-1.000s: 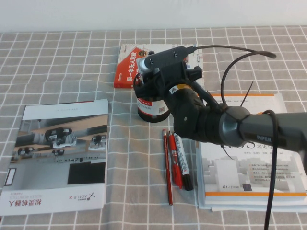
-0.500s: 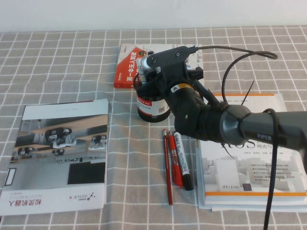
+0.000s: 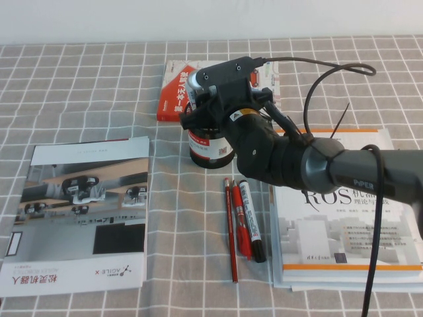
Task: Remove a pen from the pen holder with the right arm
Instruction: 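Take a marker out of the pen holder and lay it on the table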
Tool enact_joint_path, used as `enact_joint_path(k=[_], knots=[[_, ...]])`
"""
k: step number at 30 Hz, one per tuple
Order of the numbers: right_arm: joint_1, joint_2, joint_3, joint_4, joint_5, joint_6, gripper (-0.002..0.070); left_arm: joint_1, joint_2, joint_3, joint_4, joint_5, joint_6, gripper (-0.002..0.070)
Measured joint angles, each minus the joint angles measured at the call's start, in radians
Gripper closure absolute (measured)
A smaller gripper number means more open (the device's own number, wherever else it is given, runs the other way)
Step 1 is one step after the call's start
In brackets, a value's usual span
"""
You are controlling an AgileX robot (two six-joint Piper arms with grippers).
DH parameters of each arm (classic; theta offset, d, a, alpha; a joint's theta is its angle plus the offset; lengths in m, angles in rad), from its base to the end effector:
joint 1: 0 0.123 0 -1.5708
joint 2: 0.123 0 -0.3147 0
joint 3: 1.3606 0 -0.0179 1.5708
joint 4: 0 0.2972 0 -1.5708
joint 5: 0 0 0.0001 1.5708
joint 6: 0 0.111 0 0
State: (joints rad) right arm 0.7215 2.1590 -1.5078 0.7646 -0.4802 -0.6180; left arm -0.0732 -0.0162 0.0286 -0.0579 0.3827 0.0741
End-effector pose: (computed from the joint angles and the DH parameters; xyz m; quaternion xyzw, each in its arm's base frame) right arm 0.4507 0.3493 0.1962 -0.1416 0.7590 0.1294 0.6221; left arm 0.0875 -0.0088 0.1629 0.0441 0.8058 -0.0243 0.5901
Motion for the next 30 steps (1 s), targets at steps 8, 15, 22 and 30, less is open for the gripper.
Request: enact_joint_path(k=[8, 15, 22, 30], knots=[[0.000, 0.000, 0.000, 0.006, 0.002, 0.000, 0.0429, 0.000, 0.000, 0.000, 0.000, 0.000, 0.000, 0.0677], [-0.005, -0.002, 0.000, 0.013, 0.045, 0.000, 0.0451, 0.000, 0.000, 0.000, 0.000, 0.000, 0.000, 0.0677], [-0.008, -0.002, 0.000, 0.013, 0.075, 0.000, 0.0454, 0.000, 0.000, 0.000, 0.000, 0.000, 0.000, 0.0677], [-0.008, -0.011, 0.000, 0.013, 0.082, 0.000, 0.0483, 0.000, 0.000, 0.000, 0.000, 0.000, 0.000, 0.0677]])
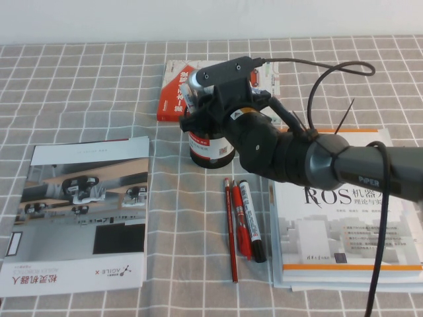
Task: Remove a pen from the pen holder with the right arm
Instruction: 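Take a marker out of the pen holder and lay it on the table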
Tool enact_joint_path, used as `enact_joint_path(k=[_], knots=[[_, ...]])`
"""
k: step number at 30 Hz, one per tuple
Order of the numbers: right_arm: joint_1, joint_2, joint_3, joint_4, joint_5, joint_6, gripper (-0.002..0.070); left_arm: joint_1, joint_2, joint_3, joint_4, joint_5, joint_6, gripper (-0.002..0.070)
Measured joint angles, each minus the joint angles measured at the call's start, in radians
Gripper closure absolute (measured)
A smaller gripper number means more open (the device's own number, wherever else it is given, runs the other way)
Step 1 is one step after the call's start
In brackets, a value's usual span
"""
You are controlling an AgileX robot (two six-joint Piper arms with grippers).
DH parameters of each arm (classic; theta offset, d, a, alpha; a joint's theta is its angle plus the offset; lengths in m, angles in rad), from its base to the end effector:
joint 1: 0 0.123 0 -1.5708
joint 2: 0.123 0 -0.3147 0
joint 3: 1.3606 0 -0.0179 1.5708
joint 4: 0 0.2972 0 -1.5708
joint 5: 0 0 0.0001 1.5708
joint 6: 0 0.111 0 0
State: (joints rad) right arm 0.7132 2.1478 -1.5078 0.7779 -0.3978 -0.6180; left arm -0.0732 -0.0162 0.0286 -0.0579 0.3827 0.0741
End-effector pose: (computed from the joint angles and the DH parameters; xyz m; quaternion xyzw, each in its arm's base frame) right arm 0.4494 0.3490 0.1951 -0.1501 0.7759 0.1442 0.5955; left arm 0.0875 -0.0088 0.1629 0.0441 0.8058 -0.0243 0.5901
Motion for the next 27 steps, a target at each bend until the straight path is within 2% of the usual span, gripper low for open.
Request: enact_joint_path(k=[4, 9, 27], knots=[[0.000, -0.013, 0.000, 0.000, 0.000, 0.000, 0.0519, 0.000, 0.000, 0.000, 0.000, 0.000, 0.000, 0.0677], [0.000, -0.013, 0.000, 0.000, 0.007, -0.001, 0.0532, 0.000, 0.000, 0.000, 0.000, 0.000, 0.000, 0.0677], [0.000, -0.010, 0.000, -0.006, 0.000, -0.004, 0.0534, 0.000, 0.000, 0.000, 0.000, 0.000, 0.000, 0.0678]])
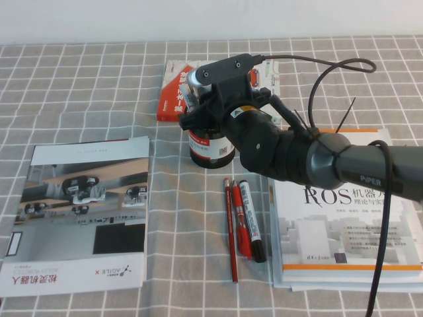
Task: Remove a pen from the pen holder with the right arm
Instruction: 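Take a marker out of the pen holder and lay it on the table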
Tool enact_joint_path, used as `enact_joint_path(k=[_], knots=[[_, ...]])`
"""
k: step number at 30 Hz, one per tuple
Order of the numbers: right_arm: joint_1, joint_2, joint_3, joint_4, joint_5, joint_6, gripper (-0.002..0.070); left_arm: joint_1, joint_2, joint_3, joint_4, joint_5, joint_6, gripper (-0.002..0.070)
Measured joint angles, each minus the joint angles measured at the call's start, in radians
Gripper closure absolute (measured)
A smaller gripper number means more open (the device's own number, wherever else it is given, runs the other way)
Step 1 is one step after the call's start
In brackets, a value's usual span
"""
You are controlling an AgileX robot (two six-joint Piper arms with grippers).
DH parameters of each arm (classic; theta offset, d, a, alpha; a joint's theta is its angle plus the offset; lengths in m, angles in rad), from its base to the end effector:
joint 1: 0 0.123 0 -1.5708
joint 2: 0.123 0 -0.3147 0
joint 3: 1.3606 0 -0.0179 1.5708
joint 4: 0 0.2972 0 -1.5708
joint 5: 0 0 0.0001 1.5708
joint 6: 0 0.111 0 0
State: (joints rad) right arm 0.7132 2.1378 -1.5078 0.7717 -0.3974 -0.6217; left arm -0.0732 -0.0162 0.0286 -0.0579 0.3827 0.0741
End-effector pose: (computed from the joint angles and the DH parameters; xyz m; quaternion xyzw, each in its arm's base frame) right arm 0.4488 0.3487 0.2009 -0.1529 0.7720 0.1443 0.5998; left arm 0.0875 -0.0088 0.1629 0.0441 0.8058 -0.0243 0.5901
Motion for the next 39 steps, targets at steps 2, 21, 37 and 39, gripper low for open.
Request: enact_joint_path(k=[2, 21, 37, 39], knots=[[0.000, 0.001, 0.000, -0.002, -0.001, 0.000, 0.0534, 0.000, 0.000, 0.000, 0.000, 0.000, 0.000, 0.0678], [0.000, -0.005, 0.000, -0.002, 0.007, 0.000, 0.0556, 0.000, 0.000, 0.000, 0.000, 0.000, 0.000, 0.0677], [0.000, -0.139, 0.000, -0.008, 0.044, -0.084, 0.0557, 0.000, 0.000, 0.000, 0.000, 0.000, 0.000, 0.0678], [0.000, -0.164, 0.000, -0.008, 0.048, -0.096, 0.0557, 0.000, 0.000, 0.000, 0.000, 0.000, 0.000, 0.0678]])
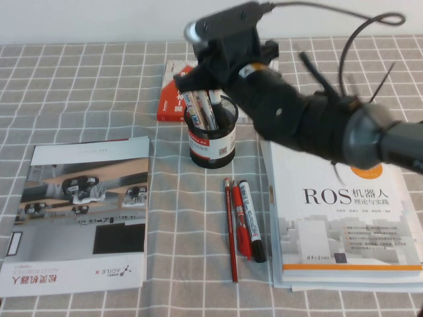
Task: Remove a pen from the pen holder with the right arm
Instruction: 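Take a marker out of the pen holder and lay it on the table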
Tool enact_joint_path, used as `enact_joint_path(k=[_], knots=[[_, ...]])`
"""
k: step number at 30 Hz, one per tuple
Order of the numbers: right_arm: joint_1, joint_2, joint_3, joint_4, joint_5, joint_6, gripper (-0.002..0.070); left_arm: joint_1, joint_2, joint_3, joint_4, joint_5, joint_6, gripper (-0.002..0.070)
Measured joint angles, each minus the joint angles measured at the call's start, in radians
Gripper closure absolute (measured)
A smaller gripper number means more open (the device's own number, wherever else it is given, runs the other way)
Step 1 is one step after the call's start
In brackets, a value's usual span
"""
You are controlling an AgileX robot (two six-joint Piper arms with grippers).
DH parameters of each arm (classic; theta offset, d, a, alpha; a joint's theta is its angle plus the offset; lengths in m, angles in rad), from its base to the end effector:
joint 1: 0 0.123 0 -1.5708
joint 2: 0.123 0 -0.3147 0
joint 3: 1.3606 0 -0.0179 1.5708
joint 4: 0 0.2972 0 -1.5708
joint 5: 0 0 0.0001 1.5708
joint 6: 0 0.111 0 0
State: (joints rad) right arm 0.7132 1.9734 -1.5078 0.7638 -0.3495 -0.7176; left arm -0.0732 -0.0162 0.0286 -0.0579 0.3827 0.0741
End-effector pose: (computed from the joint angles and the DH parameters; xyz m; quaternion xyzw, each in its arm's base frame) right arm 0.4314 0.3385 0.2890 -0.1799 0.7255 0.1510 0.6469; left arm 0.0875 -0.0088 0.1629 0.0441 0.8058 -0.0243 0.5901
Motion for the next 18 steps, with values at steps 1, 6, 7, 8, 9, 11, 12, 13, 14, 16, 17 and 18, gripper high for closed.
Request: enact_joint_path(k=[1, 6, 7, 8, 9, 11, 12, 13, 14, 16, 17, 18], knots=[[0.000, -0.016, 0.000, 0.000, 0.006, -0.003, 0.0557, 0.000, 0.000, 0.000, 0.000, 0.000, 0.000, 0.0678], [0.000, -0.111, 0.000, 0.000, 0.071, -0.008, 0.0557, 0.000, 0.000, 0.000, 0.000, 0.000, 0.000, 0.0678], [0.000, -0.137, 0.000, 0.000, 0.096, -0.008, 0.0557, 0.000, 0.000, 0.000, 0.000, 0.000, 0.000, 0.0678], [0.000, -0.163, 0.000, 0.000, 0.129, -0.009, 0.0557, 0.000, 0.000, 0.000, 0.000, 0.000, 0.000, 0.0677], [0.000, -0.183, 0.000, -0.001, 0.159, -0.009, 0.0557, 0.000, 0.000, 0.000, 0.000, 0.000, 0.000, 0.0677], [0.000, -0.235, 0.000, -0.007, 0.259, -0.006, 0.0557, 0.000, 0.000, 0.000, 0.000, 0.000, 0.000, 0.0678], [0.000, -0.258, 0.000, -0.009, 0.308, 0.007, 0.0557, 0.000, 0.000, 0.000, 0.000, 0.000, 0.000, 0.0678], [0.000, -0.279, 0.000, -0.013, 0.373, 0.027, 0.0557, 0.000, 0.000, 0.000, 0.000, 0.000, 0.000, 0.0678], [0.000, -0.296, 0.000, -0.018, 0.442, 0.051, 0.0557, 0.000, 0.000, 0.000, 0.000, 0.000, 0.000, 0.0678], [0.000, -0.317, 0.000, -0.032, 0.597, 0.112, 0.0557, 0.000, 0.000, 0.000, 0.000, 0.000, 0.000, 0.0678], [0.000, -0.318, 0.000, -0.045, 0.664, 0.152, 0.0557, 0.000, 0.000, 0.000, 0.000, 0.000, 0.000, 0.0678], [0.000, -0.318, 0.000, -0.057, 0.703, 0.181, 0.0557, 0.000, 0.000, 0.000, 0.000, 0.000, 0.000, 0.0678]])
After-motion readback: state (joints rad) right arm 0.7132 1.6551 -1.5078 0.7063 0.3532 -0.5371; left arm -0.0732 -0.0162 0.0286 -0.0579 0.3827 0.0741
